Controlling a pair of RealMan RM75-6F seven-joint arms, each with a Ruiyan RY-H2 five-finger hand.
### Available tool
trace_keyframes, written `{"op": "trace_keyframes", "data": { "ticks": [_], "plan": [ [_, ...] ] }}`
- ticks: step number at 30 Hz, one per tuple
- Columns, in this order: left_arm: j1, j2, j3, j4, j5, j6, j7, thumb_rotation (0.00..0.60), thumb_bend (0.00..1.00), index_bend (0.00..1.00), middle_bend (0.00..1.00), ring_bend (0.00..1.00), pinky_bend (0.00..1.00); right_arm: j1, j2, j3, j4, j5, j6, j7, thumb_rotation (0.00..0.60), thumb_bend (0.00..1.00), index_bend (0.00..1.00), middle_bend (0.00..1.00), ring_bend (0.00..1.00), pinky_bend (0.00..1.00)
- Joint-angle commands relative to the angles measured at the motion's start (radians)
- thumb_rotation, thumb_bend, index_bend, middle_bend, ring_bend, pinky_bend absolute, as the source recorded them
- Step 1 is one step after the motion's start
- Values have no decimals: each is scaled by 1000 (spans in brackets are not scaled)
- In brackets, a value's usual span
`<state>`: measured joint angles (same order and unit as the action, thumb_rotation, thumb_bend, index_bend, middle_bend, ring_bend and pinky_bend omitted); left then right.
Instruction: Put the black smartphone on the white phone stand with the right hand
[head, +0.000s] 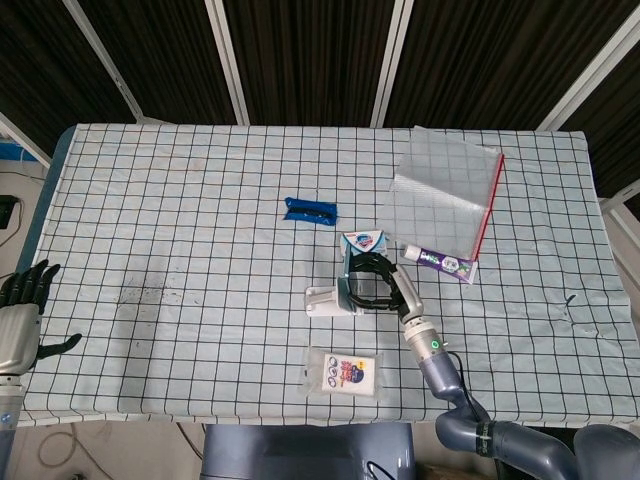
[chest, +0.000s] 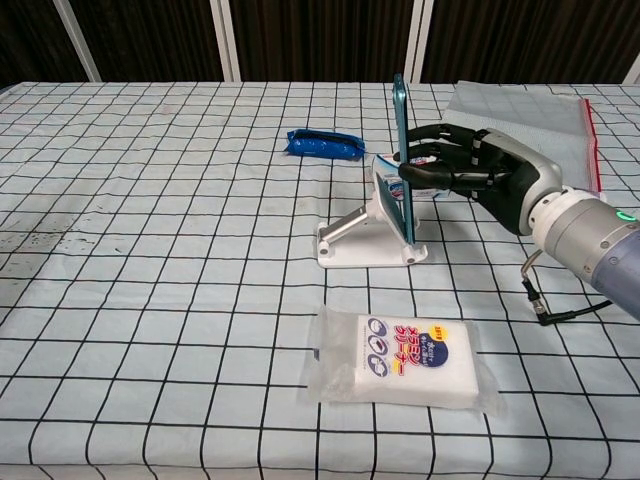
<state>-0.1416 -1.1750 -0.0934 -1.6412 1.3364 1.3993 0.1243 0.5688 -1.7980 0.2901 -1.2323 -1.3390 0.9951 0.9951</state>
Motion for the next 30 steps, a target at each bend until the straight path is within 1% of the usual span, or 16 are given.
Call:
{"op": "trace_keyframes", "data": {
  "ticks": [1,13,16,22,25,30],
  "plan": [
    [0,0,0,0,1,1,-1,600,0,0,0,0,0,-2,-2,-4,0,1,3,-5,600,502,482,553,442,249],
    [1,3,2,-2,3,1,-8,600,0,0,0,0,0,-12,-11,-12,0,10,16,-31,600,480,482,547,432,249],
    [1,4,2,-1,2,0,-9,600,0,0,0,0,0,-13,-12,-17,1,8,16,-37,600,442,482,536,415,249],
    [1,4,2,-2,3,1,-9,600,0,0,0,0,0,-14,-17,-25,10,8,12,-47,600,333,482,503,378,249],
    [1,4,2,-3,1,1,-10,600,0,0,0,0,0,-14,-17,-25,13,8,13,-51,600,303,482,496,373,249],
    [1,6,2,-6,-2,-1,-12,600,0,0,0,0,0,-17,-19,-27,15,7,18,-60,600,224,475,473,350,228]
  ]
}}
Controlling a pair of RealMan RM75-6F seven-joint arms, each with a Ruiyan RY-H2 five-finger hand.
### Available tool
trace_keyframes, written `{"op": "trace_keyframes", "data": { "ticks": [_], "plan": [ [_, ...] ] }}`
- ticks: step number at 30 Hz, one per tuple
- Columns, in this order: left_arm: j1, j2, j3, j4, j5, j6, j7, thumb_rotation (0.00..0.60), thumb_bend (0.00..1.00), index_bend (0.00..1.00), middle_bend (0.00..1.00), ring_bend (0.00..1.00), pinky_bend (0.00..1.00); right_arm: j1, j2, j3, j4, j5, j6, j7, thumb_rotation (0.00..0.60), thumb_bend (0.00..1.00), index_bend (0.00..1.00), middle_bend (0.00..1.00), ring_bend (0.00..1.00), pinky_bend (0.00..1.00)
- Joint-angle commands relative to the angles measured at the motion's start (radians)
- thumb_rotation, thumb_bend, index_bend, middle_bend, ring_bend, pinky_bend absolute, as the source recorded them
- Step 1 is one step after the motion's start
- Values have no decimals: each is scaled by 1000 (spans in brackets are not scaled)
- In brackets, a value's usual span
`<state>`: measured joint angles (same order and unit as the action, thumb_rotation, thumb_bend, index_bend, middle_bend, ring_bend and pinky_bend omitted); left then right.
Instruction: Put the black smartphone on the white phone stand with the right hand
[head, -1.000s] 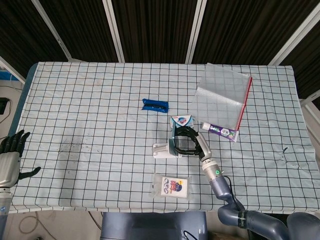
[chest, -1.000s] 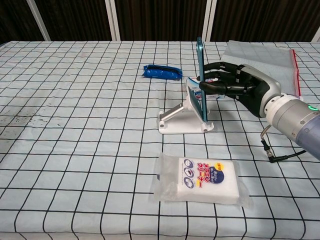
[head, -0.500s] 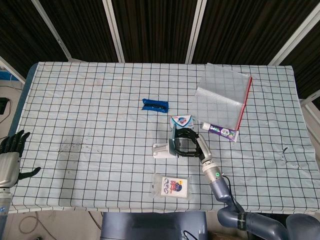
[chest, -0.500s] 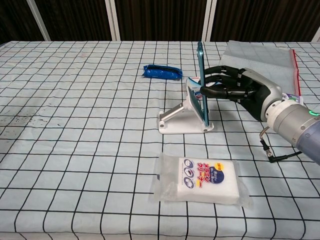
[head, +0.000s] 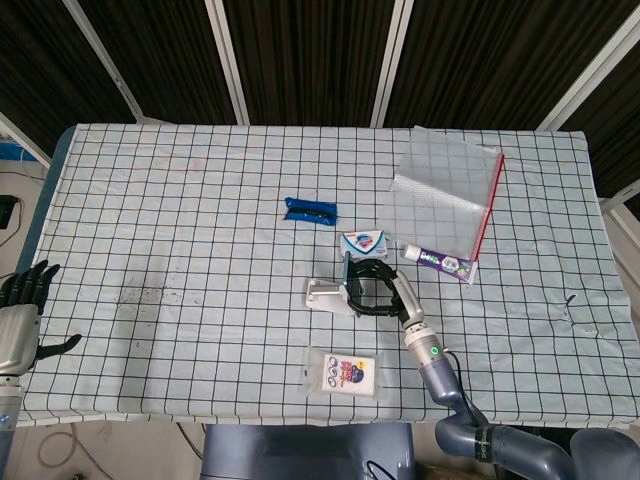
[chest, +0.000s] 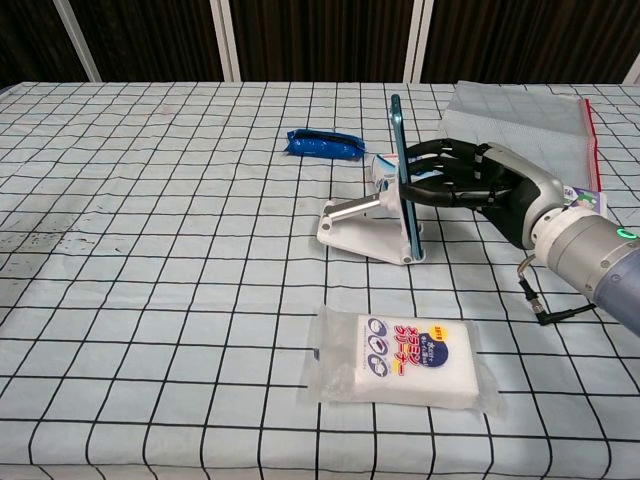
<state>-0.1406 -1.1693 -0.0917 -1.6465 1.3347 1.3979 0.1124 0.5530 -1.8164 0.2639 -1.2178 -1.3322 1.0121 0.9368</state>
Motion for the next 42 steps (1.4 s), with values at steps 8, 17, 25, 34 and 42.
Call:
{"op": "trace_keyframes", "data": {
  "ticks": [8,17,25,34,42],
  "plan": [
    [0,1,0,-1,0,1,-1,600,0,0,0,0,0,-2,-3,-4,1,2,1,-25,600,86,406,427,307,198],
    [1,2,0,-2,0,2,-2,600,0,0,0,0,0,-3,-1,-6,-9,14,-5,-70,600,1,226,287,193,151],
    [1,3,1,-2,2,3,-4,600,0,0,0,0,0,-5,19,-14,-46,19,-16,-127,600,0,9,60,32,131],
    [3,5,1,-1,7,8,-9,600,0,0,0,0,0,-18,87,-47,-111,15,-32,-215,600,0,0,0,0,121],
    [4,10,8,-2,22,12,-5,600,0,0,0,0,0,-56,226,-100,-207,20,-35,-368,600,0,0,0,0,119]
  ]
}}
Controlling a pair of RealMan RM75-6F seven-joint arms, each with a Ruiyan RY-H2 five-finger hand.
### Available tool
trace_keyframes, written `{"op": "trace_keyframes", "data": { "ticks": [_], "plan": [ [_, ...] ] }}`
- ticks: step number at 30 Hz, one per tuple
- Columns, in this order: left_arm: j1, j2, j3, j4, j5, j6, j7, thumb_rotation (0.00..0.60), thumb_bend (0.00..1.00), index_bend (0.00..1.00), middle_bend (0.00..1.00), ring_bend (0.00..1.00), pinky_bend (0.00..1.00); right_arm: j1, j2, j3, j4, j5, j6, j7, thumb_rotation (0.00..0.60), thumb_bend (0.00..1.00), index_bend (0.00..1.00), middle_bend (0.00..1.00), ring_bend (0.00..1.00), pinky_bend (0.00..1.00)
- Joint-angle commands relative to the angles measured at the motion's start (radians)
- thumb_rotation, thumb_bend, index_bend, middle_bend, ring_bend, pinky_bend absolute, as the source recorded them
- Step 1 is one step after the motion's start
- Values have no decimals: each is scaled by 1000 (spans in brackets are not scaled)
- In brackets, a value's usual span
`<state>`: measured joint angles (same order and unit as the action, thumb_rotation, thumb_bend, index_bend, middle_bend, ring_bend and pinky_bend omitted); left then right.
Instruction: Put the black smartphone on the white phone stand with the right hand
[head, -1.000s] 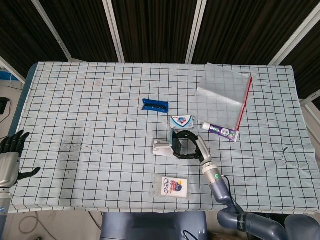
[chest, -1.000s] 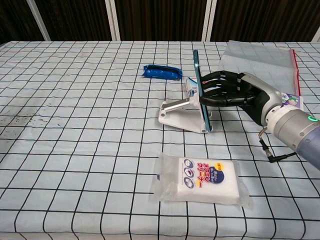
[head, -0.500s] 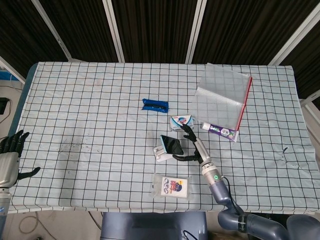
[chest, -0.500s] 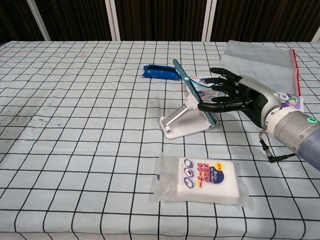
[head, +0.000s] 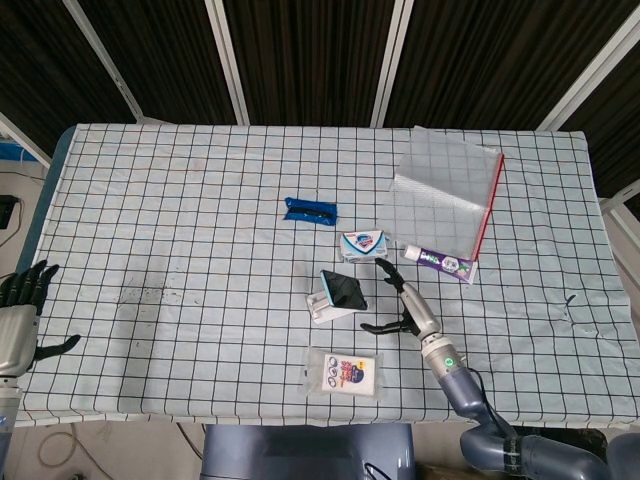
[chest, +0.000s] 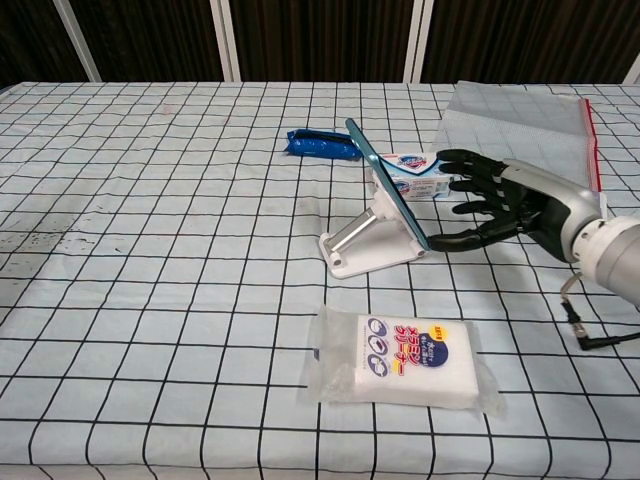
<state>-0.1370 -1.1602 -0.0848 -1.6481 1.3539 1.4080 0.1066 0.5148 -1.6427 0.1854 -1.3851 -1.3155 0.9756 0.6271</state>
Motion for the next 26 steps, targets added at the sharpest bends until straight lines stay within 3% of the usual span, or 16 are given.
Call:
{"op": "trace_keyframes", "data": {
  "ticks": [1,11,16,20,26],
  "plan": [
    [2,1,2,0,6,5,1,600,0,0,0,0,0,-24,75,-26,-55,7,5,-88,600,0,0,0,0,119],
    [13,6,10,4,30,31,9,600,0,0,0,0,0,-91,349,-63,-219,6,87,-353,600,6,0,0,0,119],
    [16,7,13,6,32,36,31,600,0,0,0,0,0,-172,476,-102,-270,-8,216,-542,600,21,0,0,0,119],
    [17,4,14,10,36,43,50,600,0,0,0,0,0,-244,511,-137,-254,-39,344,-698,600,10,0,0,0,119],
    [20,12,15,-1,17,36,83,600,0,0,0,0,0,-296,529,-145,-243,-48,444,-851,600,0,0,0,0,119]
  ]
}}
